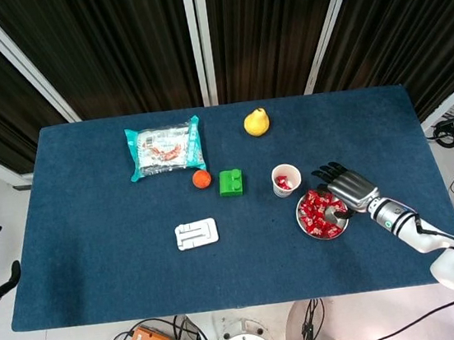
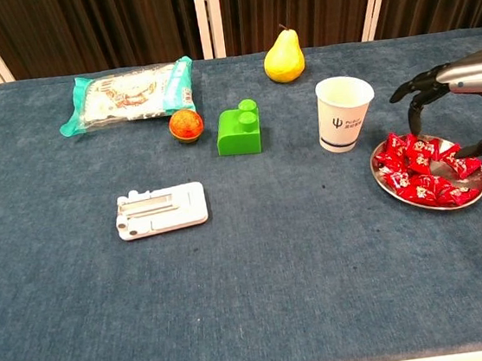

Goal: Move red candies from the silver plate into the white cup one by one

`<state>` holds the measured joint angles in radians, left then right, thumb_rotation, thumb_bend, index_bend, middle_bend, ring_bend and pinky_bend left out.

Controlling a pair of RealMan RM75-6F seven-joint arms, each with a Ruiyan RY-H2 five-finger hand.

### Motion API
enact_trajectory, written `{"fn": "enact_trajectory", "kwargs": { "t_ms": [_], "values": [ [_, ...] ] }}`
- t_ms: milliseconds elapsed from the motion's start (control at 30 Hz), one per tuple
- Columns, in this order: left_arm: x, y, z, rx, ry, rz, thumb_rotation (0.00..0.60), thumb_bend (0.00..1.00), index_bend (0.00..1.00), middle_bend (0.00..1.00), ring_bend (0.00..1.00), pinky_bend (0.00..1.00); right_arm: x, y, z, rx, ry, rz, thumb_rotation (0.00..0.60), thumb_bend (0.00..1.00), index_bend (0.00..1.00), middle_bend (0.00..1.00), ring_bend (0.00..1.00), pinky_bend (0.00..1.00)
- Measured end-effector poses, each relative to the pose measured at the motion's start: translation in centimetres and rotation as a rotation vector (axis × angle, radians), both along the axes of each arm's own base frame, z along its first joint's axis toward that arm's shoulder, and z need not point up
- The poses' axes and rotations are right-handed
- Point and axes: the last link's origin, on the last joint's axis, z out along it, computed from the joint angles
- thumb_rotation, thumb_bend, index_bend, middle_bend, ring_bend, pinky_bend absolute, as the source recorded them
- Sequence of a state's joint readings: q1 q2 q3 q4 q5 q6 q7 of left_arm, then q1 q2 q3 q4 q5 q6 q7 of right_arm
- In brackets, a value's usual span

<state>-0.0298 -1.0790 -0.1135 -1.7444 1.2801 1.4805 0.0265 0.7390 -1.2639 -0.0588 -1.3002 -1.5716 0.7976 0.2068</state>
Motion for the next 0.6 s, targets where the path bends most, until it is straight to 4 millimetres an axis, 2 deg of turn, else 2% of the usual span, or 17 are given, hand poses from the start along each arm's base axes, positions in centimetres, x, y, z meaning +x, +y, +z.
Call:
{"fn": "enact_trajectory", "kwargs": {
  "t_ms": [267, 600],
  "values": [
    [0.0, 0.0, 0.0, -0.001, -0.001, 0.002, 0.600, 0.35, 0.16, 0.00, 0.00, 0.00, 1.1, -0.3, -0.7, 0.029, 0.026, 0.037, 0.600, 0.40, 0.43, 0.11, 0.06, 0.01],
    [0.0, 0.0, 0.1, 0.002, -0.001, 0.004, 0.600, 0.35, 0.16, 0.00, 0.00, 0.00, 0.9, -0.4, -1.8, 0.051, 0.045, 0.032, 0.600, 0.40, 0.46, 0.11, 0.06, 0.01]
  ]
}}
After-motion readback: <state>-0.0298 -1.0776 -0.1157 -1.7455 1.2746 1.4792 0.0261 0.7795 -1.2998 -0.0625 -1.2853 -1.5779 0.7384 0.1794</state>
